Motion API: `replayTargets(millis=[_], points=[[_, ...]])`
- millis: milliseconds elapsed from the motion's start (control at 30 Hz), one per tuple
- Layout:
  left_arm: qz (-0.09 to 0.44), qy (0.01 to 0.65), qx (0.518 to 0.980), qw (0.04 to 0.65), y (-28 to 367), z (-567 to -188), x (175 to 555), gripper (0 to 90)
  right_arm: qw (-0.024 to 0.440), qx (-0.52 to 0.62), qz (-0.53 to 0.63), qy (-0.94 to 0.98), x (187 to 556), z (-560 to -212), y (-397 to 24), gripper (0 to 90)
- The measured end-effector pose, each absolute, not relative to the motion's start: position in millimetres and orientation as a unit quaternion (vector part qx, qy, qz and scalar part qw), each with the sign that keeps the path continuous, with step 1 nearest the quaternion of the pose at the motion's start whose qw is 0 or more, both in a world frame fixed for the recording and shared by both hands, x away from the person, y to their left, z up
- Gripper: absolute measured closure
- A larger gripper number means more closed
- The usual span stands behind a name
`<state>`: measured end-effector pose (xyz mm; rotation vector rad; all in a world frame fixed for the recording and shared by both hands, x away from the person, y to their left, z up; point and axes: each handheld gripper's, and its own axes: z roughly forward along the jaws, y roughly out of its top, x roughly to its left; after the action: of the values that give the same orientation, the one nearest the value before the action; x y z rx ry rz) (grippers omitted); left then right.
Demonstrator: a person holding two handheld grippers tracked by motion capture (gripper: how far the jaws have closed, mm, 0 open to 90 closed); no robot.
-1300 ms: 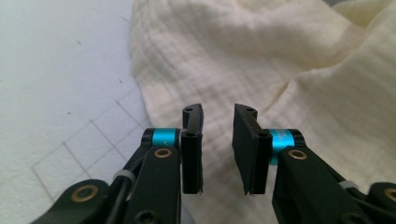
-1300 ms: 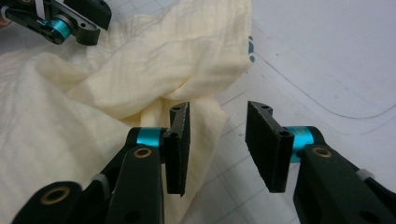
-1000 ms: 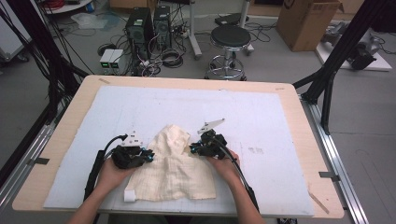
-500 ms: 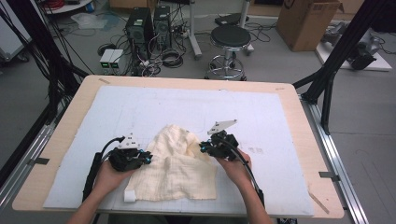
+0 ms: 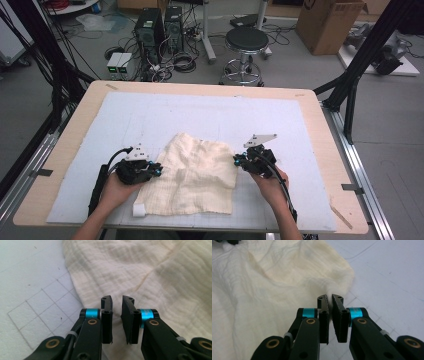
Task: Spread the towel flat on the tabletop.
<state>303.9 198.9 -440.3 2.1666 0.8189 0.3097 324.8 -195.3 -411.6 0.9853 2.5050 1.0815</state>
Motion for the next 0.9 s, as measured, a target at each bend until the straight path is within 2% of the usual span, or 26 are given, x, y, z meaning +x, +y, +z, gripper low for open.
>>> replayTargets(millis=[267, 600, 900], points=[[0.126, 0.323, 0.852, 0.393, 198.9, -440.7, 302.6, 77.7, 0.109, 0.356, 0.365, 0.854, 327.2, -423.0, -201.3, 81.0], [0.129, 0.320, 0.852, 0.394, 198.1, -441.1, 301.2, 74.4, 0.115, 0.340, 0.401, 0.843, 323.6, -414.5, -201.3, 57.5], [0.131, 0.317, 0.854, 0.391, 198.0, -440.8, 300.7, 72.4, 0.131, 0.339, 0.422, 0.831, 334.5, -396.6, -204.2, 52.9]])
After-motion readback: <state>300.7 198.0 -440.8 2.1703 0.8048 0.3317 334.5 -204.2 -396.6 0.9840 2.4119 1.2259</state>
